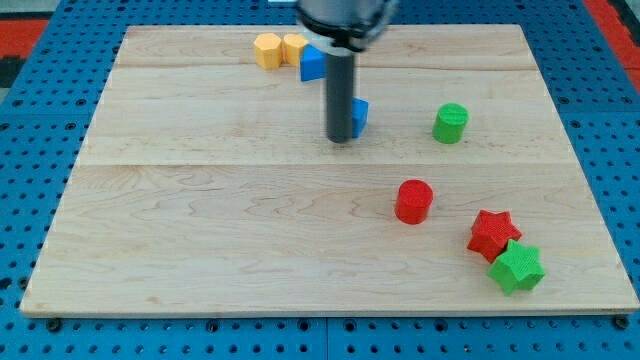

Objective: Place the cube to the bottom of the hexagon

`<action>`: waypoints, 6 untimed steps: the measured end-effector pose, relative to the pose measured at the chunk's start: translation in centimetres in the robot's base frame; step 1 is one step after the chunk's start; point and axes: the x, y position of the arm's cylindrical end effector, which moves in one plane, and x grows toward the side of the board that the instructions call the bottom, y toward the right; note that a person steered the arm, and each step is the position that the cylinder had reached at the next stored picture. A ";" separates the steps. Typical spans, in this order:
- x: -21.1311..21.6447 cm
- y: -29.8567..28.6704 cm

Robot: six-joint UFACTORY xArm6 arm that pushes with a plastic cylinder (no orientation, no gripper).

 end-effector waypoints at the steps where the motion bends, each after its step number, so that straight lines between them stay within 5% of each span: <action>1: 0.7 3.6; 4: -9.9 -6.9; 6: -7.2 -9.7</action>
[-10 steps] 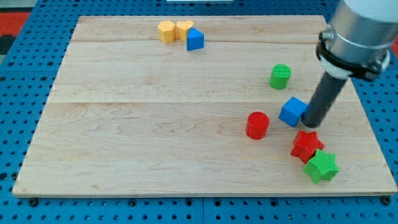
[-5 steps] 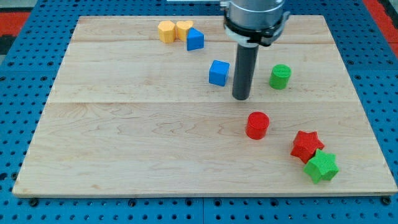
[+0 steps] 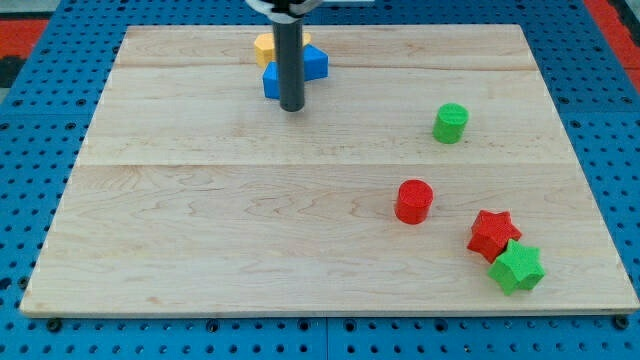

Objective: Place the cube to the bottom of the hexagon

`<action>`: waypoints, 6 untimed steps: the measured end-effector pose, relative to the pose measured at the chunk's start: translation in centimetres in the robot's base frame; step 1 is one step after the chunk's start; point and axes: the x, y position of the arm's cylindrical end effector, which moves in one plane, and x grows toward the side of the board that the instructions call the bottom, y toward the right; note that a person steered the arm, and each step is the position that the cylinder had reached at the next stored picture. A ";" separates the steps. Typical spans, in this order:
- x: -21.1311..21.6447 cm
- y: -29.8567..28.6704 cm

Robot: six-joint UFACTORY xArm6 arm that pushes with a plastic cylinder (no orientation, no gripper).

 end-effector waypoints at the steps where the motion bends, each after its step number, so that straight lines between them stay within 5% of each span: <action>1: -3.5 -0.9; 6: -2.0 0.8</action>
